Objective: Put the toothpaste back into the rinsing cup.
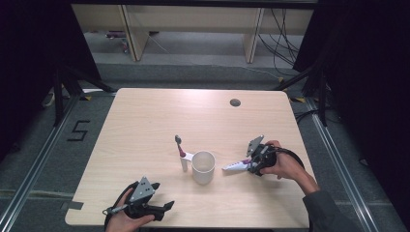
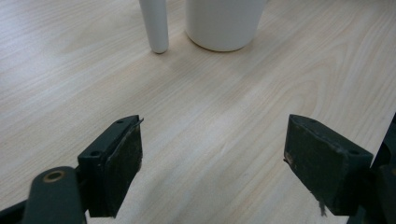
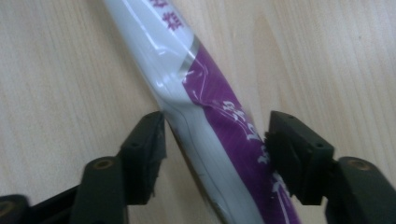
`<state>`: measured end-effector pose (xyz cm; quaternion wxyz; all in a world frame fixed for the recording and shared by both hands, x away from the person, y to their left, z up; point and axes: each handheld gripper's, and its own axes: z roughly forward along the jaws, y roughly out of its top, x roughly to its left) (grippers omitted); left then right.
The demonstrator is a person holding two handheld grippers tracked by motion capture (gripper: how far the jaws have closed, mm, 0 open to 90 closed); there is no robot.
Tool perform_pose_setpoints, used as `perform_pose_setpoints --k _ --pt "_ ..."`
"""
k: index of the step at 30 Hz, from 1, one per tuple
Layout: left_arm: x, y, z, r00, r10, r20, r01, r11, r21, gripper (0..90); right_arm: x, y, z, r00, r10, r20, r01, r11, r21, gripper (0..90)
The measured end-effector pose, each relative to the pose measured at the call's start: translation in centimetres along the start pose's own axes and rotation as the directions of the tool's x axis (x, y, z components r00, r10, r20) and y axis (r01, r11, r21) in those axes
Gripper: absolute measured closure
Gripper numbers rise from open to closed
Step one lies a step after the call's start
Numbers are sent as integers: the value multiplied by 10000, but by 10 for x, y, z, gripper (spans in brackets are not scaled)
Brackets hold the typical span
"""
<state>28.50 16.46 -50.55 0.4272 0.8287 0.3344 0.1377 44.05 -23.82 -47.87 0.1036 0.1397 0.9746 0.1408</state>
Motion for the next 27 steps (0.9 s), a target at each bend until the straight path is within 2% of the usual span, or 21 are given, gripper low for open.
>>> perform_pose_setpoints --k 3,5,10,11,12,13,14,15,18,20,23,25,26,27 --pt "-1 0 1 9999 -162 37 162 9998 -74 191 2 0 -3 9996 278 -30 -278 9996 51 470" --pt "-1 0 2 9999 -115 24 115 9999 -89 191 1 2 -3 9995 223 -218 -217 9994 262 480" --pt "-1 0 1 9999 -132 73 132 9999 -32 191 3 11 -3 9998 65 -192 -53 9980 626 482" --pt "-1 0 2 9999 -102 66 103 9999 -101 191 3 12 -2 9996 -33 -270 51 9977 680 478" --pt "-1 0 0 10000 9 80 -10 10000 41 191 3 15 -1 9988 -442 -219 458 9958 789 476" --pt "-1 0 1 9999 -100 75 100 9999 -41 191 4 16 0 9993 -373 -61 378 9934 1081 483" --pt "-1 0 1 9999 -97 81 97 10000 -5 191 3 17 1 9979 -643 -76 647 9910 1175 493" --pt "-1 0 1 9999 -113 73 114 9999 -25 191 3 18 1 9980 -618 -161 633 9900 1260 496" --pt "-1 0 0 9999 8 107 -9 10000 34 191 3 20 1 9961 -839 -267 866 9878 1294 505" --pt "-2 0 1 9999 -129 86 129 9999 -49 191 6 20 0 9984 -496 -259 530 9869 1523 515" --pt "-1 0 0 9999 55 119 -55 10000 19 191 6 21 0 9965 -633 -537 713 9839 1640 534" --pt "-2 0 1 9999 -127 99 128 9999 -87 191 8 21 0 9973 -448 -575 548 9810 1862 551" --pt "-1 0 1 9999 -99 66 100 9999 -53 191 7 22 0 9953 -538 -809 680 9804 1849 553" --pt "-2 0 1 9999 -130 96 130 9999 -67 191 7 22 0 9961 -439 -767 579 9799 1907 554"
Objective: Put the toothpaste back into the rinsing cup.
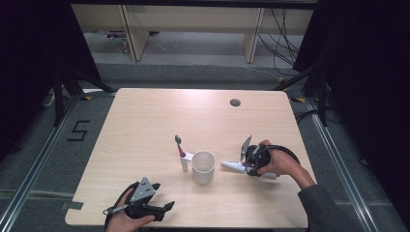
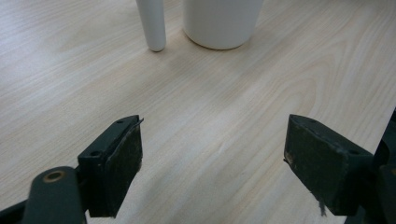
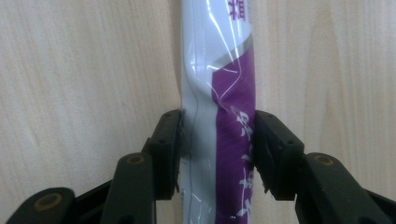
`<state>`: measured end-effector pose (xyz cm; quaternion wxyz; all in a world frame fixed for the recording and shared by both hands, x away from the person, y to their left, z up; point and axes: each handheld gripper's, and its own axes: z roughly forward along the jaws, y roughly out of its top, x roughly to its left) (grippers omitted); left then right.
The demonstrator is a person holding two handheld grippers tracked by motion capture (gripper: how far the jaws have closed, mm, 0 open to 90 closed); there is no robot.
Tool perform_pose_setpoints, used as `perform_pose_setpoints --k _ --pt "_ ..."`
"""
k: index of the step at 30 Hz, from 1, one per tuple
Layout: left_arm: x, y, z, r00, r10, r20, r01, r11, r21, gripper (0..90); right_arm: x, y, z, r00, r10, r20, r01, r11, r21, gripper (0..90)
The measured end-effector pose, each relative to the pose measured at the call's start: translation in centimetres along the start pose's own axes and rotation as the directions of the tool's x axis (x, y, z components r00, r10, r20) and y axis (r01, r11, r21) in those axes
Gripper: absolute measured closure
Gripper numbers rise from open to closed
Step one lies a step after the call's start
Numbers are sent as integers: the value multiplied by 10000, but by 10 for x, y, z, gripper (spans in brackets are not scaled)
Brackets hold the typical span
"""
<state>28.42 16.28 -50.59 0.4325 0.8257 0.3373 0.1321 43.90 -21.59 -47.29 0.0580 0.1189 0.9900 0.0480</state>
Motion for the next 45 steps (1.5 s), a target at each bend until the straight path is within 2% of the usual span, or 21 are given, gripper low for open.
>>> perform_pose_setpoints --k 4,5,7,8,10,11,12,16,17,18,19,21,23,25,29,32,34,37,39,44,45 --pt "1 0 -1 9999 117 18 -117 9999 82 191 -1 2 1 9999 -119 -49 120 9999 118 558" --pt "0 0 -1 9999 105 24 -105 9999 101 191 1 3 0 9999 118 10 -118 9997 235 558" --pt "0 0 -1 9998 182 39 -183 9998 104 191 1 4 0 9999 101 -66 -99 9995 304 560" --pt "-1 0 1 10000 -43 38 44 10000 -70 193 0 5 1 9999 -51 -107 55 9992 399 561" --pt "1 1 -1 9999 162 -12 -162 9998 117 193 2 6 0 9995 265 -168 -256 9983 528 564" --pt "-1 0 0 10000 -49 48 49 10000 -64 193 2 7 0 9995 215 -241 -200 9980 603 566" --pt "-1 0 0 10000 71 50 -71 10000 9 194 1 7 1 9998 40 -172 -31 9985 542 567" --pt "-1 0 1 10000 -2 43 3 10000 -31 199 4 9 1 9981 603 -80 -596 9956 724 577" --pt "0 0 -1 9998 194 29 -195 9997 123 199 5 10 1 9980 632 -82 -624 9953 742 582" --pt "-1 0 -1 9999 140 22 -141 9998 125 200 5 11 1 9994 332 16 -332 9970 706 587" --pt "0 0 -1 9998 183 59 -184 9997 127 203 8 12 0 9970 747 -217 -726 9938 844 598" --pt "-1 0 1 10000 -34 59 34 10000 -45 203 7 11 1 9978 632 -198 -617 9955 716 619" --pt "-1 0 -1 9998 164 68 -165 9998 145 205 5 10 1 9974 693 -191 -677 9948 766 650" --pt "-1 0 1 10000 23 74 -23 10000 -18 208 7 9 -1 9938 1069 -304 -1040 9911 829 704" --pt "0 0 -1 9995 314 14 -314 9992 233 212 5 8 1 9972 671 -344 -649 9960 609 718" --pt "-1 0 1 10000 -12 97 12 10000 3 213 7 9 0 9968 762 -247 -743 9945 733 723" --pt "1 0 -1 9995 311 18 -312 9993 219 214 9 9 -1 9951 948 -297 -921 9924 821 726" --pt "-1 0 1 10000 -31 51 31 10000 -6 216 9 10 -1 9951 932 -338 -896 9914 959 731" --pt "-1 0 0 9999 127 103 -128 9999 72 216 10 11 -2 9936 1100 -248 -1070 9892 997 733" --pt "-1 0 0 10000 27 95 -27 10000 13 217 9 12 -1 9935 1096 -312 -1060 9893 1006 737" --pt "0 0 -1 9998 187 117 -188 9998 103 218 9 12 -2 9943 1013 -334 -974 9898 1042 739"
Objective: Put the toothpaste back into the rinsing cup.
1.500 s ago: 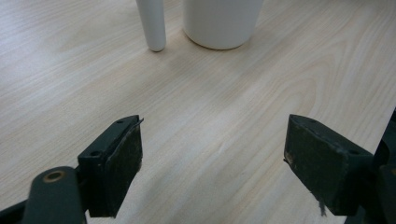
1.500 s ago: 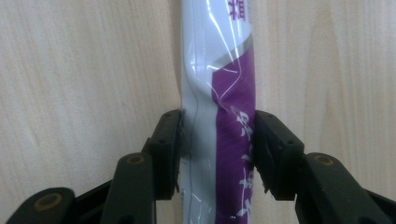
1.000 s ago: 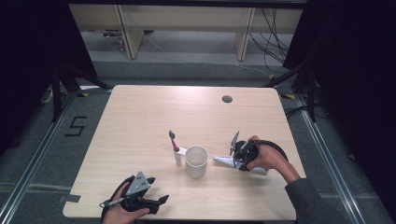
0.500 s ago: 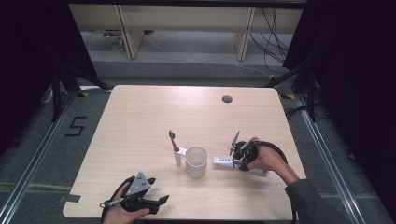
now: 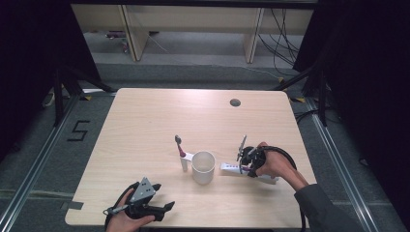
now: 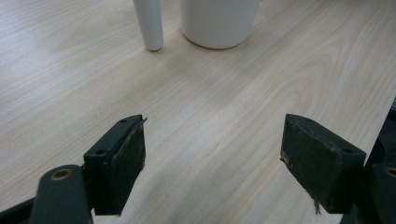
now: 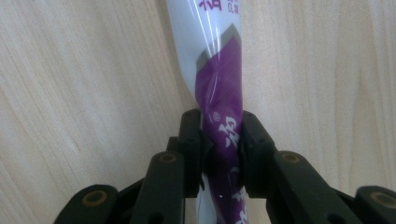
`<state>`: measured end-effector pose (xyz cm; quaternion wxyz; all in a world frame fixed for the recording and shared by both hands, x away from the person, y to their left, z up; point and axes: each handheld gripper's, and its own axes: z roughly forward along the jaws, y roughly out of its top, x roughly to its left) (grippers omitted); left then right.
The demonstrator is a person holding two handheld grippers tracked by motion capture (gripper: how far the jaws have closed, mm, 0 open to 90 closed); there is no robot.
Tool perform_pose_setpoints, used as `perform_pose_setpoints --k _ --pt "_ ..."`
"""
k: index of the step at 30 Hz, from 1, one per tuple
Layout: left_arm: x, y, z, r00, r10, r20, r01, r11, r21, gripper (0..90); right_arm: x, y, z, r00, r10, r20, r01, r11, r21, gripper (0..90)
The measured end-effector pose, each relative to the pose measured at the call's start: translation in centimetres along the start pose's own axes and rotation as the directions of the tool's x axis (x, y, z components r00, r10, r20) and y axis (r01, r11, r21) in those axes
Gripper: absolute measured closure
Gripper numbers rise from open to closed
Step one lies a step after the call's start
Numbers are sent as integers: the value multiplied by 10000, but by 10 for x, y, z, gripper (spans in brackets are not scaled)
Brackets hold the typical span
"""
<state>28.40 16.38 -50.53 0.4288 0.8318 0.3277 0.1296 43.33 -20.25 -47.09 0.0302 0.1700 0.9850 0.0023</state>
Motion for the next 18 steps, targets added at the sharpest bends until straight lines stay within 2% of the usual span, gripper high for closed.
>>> perform_pose_setpoints --k 1,2,4,5,8,10,11,12,13,14,15,16,17,18 --pt "-1 0 1 9998 -179 -10 179 9998 -128 218 -1 1 0 9994 -314 106 314 9995 15 740" --pt "0 1 0 10000 -44 -44 44 10000 3 218 0 1 0 9998 -211 59 210 9998 30 741" --pt "-1 0 1 9998 -182 -38 181 9998 -110 218 -1 2 -1 9999 -159 9 159 9998 111 744" --pt "0 0 0 10000 -34 -18 34 10000 -52 218 1 2 -1 10000 -41 -16 42 9999 157 745" --pt "0 0 1 9997 -233 -87 232 9996 -172 219 1 3 -1 9999 -112 87 110 9997 236 747" --pt "0 0 0 9999 -115 -79 114 9999 -96 219 0 2 -1 9994 -351 56 350 9993 157 748" --pt "0 0 -1 10000 -30 -64 30 10000 -28 219 1 2 -2 10000 -86 -16 87 9996 251 748" --pt "0 1 0 9999 -134 -85 134 9999 -74 219 1 1 -2 9998 -162 65 160 9995 259 748" --pt "-1 1 1 9997 -239 -93 238 9996 -174 219 1 1 -2 9999 -135 -57 137 9992 362 748" --pt "1 1 0 9999 -34 -109 34 10000 18 219 2 2 -2 9999 -143 58 141 9990 423 748" --pt "0 1 0 10000 -66 -64 65 10000 -43 219 2 2 -2 9999 -143 72 140 9992 381 748" --pt "-1 0 0 9998 -168 -68 167 9997 -153 219 2 3 -2 9998 -145 -165 152 9989 436 748" --pt "0 1 -1 10000 -43 -54 43 10000 -30 219 1 3 -1 9991 -380 -211 388 9985 390 748" --pt "0 1 -1 9999 -42 -98 41 10000 -14 219 3 4 -1 9992 26 -407 -9 9991 421 748"
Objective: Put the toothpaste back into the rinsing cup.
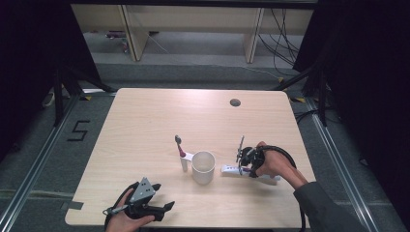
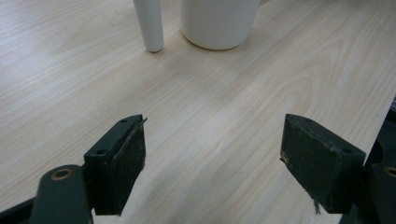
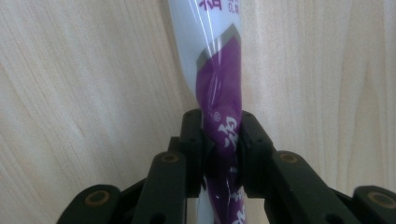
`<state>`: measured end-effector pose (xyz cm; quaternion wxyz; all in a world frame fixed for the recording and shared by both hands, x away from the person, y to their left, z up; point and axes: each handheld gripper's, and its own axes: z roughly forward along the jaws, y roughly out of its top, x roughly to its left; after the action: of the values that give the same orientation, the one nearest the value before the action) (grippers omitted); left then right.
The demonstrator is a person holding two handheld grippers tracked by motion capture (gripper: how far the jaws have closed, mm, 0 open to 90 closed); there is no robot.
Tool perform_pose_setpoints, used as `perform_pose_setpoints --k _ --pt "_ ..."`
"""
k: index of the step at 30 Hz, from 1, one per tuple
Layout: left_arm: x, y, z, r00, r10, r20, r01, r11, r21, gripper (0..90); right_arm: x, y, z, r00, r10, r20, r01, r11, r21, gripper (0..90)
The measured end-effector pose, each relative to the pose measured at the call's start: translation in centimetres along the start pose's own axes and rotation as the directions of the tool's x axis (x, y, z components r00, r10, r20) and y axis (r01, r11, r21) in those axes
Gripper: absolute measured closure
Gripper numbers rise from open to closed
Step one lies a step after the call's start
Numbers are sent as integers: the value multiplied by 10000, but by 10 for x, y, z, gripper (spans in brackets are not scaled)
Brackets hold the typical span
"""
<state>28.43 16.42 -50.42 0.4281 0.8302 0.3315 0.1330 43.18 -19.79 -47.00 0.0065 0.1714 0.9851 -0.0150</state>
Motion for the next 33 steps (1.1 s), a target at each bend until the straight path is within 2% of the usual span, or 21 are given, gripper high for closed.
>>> perform_pose_setpoints --k 1,5,7,8,11,13,15,16,17,18,20,22,23,25,26,27,28,29,30,31,33 --pt "-1 0 0 9999 -126 13 126 9999 -76 219 0 1 -1 9995 -232 225 227 9995 218 748" --pt "0 0 0 10000 20 -8 -20 10000 -30 219 0 3 2 9994 -302 161 298 9992 267 747" --pt "0 0 0 10000 61 3 -61 10000 7 219 0 4 2 9994 -329 -45 330 9992 235 745" --pt "-2 -1 1 9999 -134 61 136 9996 -230 219 1 3 3 9999 -162 25 161 9994 295 744" --pt "1 0 -1 9999 131 -44 -131 9999 59 219 0 3 5 9995 -298 124 294 9991 319 743" --pt "-1 0 0 10000 -81 47 82 9999 -131 219 0 4 5 9993 -337 154 330 9983 471 743" --pt "0 0 0 10000 15 48 -15 10000 -43 219 0 4 5 9987 -497 116 493 9981 361 744" --pt "0 0 -1 10000 43 41 -43 10000 -27 219 1 5 4 9994 -350 -6 350 9986 404 744" --pt "0 0 -1 10000 25 43 -25 10000 -19 219 0 4 5 9990 -438 87 434 9982 419 745" --pt "0 0 -1 10000 52 52 -51 10000 -37 219 0 3 5 9995 -295 109 290 9988 405 745" --pt "-1 0 0 9999 -99 42 99 9999 -125 219 1 3 5 9995 -310 102 305 9987 410 747" --pt "-1 0 0 9999 -111 -19 111 9999 -92 219 2 3 3 9998 -195 -105 199 9990 412 749" --pt "0 0 -1 10000 25 17 -25 10000 34 219 2 3 3 9995 -302 -103 306 9989 358 750" --pt "-1 0 0 9998 -183 51 185 9996 -213 219 -1 1 2 9983 -581 11 581 9983 11 751" --pt "0 0 0 9999 -140 2 140 9998 -165 219 -2 1 -2 9984 -550 158 547 9983 175 751" --pt "0 0 1 9998 -176 32 177 9994 -284 219 -2 -2 -5 9989 -363 282 364 9993 -3 751" --pt "0 0 1 9999 -161 46 162 9996 -244 219 -4 -3 -8 9990 -373 238 378 9991 -196 751" --pt "0 0 0 9999 -120 40 120 9998 -138 219 -3 -5 -12 9994 -146 311 154 9995 -268 751" --pt "-1 0 -1 9999 -104 18 104 9999 -94 219 -6 -7 -13 9988 -338 363 357 9980 -530 751" --pt "-1 0 -1 9999 -123 26 123 9999 -104 219 -5 -9 -19 9993 -17 384 41 9982 -605 751" --pt "0 0 1 9998 -175 21 175 9994 -283 219 -8 -13 -23 9989 -10 463 60 9941 -1082 752"
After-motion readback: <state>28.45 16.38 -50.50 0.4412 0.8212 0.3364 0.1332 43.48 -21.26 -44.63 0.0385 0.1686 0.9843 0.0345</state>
